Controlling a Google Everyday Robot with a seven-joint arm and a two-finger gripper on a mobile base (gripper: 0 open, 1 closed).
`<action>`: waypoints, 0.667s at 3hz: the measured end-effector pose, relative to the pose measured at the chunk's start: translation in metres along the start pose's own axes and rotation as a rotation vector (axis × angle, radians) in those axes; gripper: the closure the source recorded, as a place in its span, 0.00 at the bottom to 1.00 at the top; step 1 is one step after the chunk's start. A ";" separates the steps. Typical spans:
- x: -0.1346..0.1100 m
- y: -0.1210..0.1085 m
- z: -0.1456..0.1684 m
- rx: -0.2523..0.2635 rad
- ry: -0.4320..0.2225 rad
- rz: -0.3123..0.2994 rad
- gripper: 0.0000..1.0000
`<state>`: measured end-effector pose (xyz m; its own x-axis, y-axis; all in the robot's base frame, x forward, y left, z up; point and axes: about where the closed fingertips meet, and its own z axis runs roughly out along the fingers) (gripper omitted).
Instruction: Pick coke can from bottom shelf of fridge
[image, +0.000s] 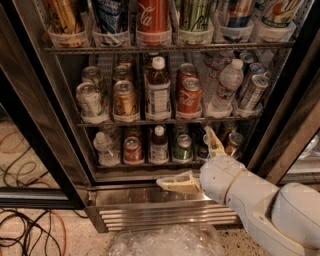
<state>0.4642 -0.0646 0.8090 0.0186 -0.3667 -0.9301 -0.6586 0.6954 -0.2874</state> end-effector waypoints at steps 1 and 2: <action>0.008 0.007 0.009 -0.022 -0.040 0.013 0.00; 0.008 0.007 0.009 -0.022 -0.040 0.013 0.00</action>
Offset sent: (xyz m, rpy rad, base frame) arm 0.0019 0.0100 -0.0106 0.0329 -0.0211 0.0354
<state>0.4660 -0.0571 0.7979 0.0399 -0.3324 -0.9423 -0.6753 0.6861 -0.2706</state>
